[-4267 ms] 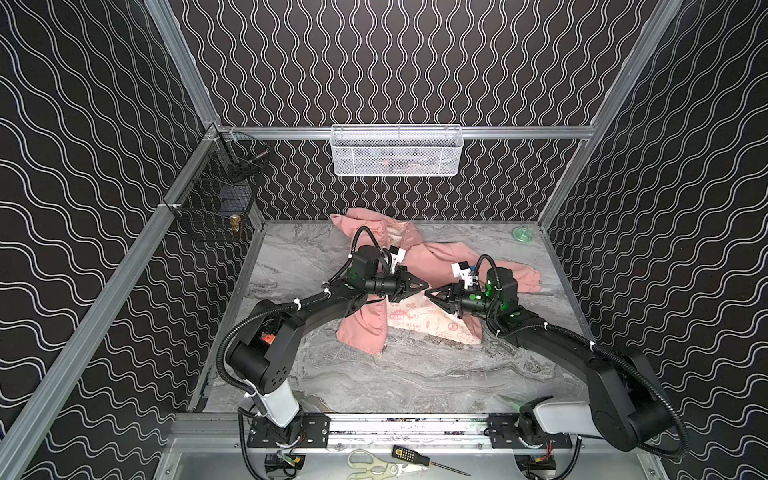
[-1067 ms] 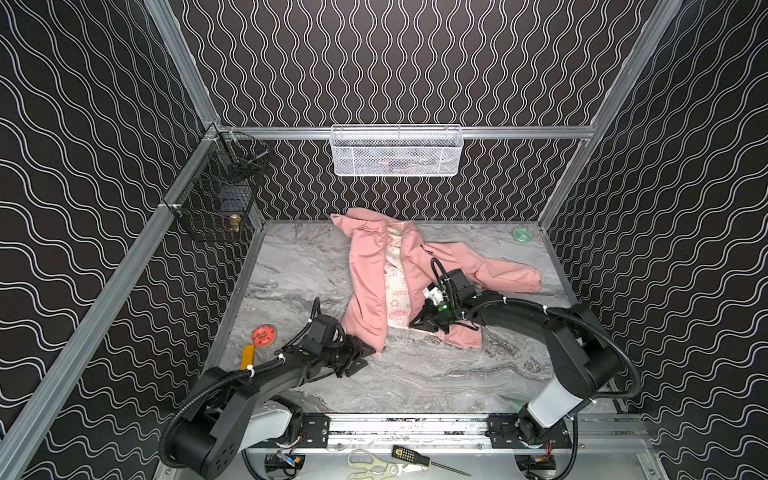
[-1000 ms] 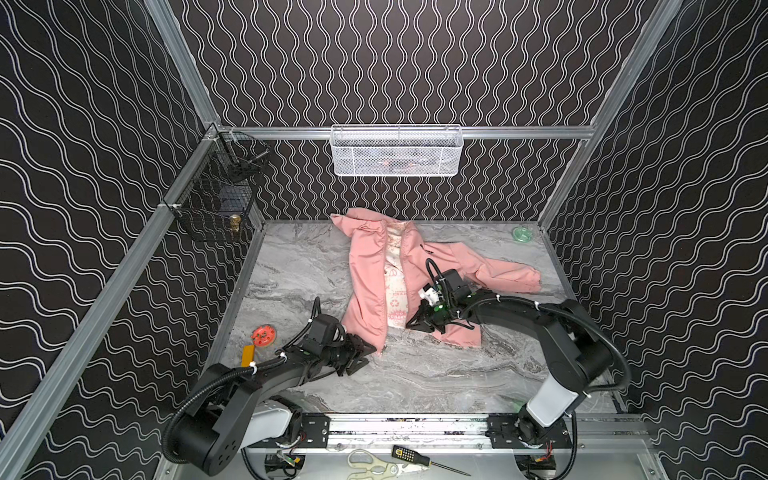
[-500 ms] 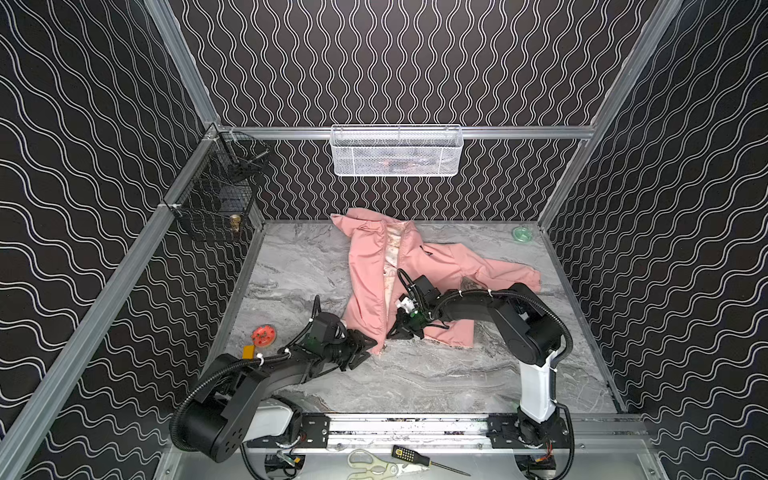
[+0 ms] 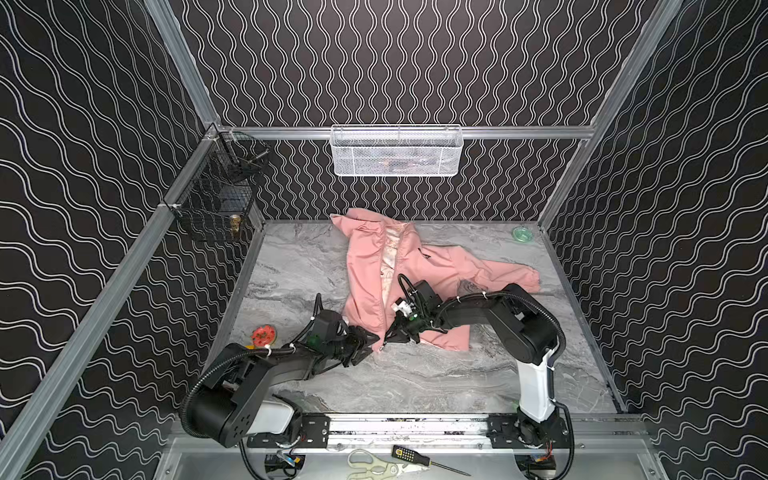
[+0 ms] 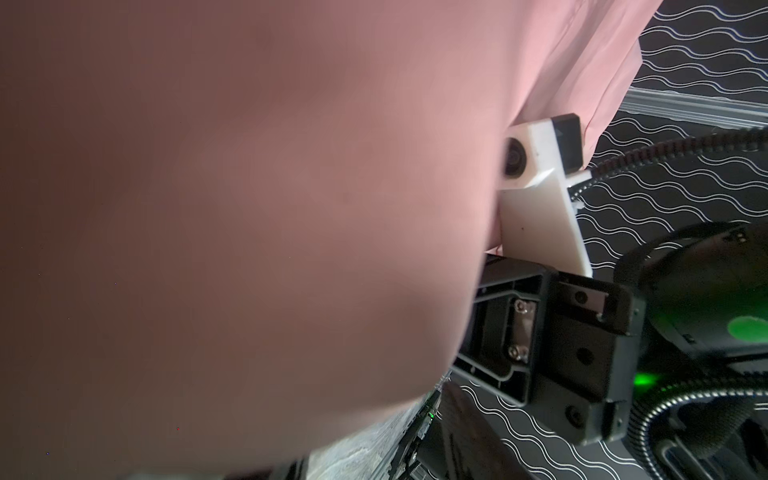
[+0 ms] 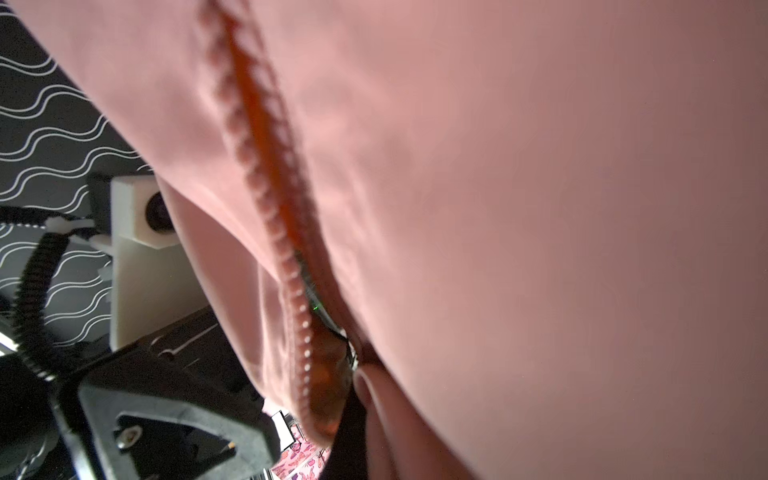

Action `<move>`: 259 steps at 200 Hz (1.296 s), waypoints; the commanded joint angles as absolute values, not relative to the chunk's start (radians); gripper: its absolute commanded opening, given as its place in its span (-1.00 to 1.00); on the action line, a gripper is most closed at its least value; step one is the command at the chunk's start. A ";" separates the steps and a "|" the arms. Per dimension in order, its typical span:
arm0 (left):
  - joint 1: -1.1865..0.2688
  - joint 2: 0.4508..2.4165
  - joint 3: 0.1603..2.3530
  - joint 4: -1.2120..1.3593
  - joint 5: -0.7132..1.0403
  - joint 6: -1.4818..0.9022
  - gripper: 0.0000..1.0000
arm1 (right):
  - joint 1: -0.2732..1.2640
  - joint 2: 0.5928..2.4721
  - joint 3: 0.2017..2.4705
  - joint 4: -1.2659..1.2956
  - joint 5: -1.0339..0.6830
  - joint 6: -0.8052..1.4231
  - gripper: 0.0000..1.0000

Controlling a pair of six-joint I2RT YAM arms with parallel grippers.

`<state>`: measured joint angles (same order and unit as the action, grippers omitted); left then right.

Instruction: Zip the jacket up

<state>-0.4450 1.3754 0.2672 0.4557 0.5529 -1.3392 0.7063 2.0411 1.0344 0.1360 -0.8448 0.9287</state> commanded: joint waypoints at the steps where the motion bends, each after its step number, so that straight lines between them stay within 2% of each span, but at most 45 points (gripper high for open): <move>1: -0.444 1.379 0.252 0.459 0.513 -1.375 0.10 | 0.709 2.032 1.021 0.281 -0.921 0.988 -1.00; 62: -0.445 1.340 0.215 0.505 0.486 -1.399 0.12 | 0.713 2.048 1.020 0.322 -0.976 1.013 -1.00; 133: -0.445 1.382 0.212 0.597 0.483 -1.413 0.07 | 0.732 2.090 1.077 0.147 -0.946 0.908 -1.00; 259: -0.446 1.244 0.310 0.379 0.525 -1.322 0.09 | 0.726 2.104 1.005 0.377 -0.960 1.045 -1.00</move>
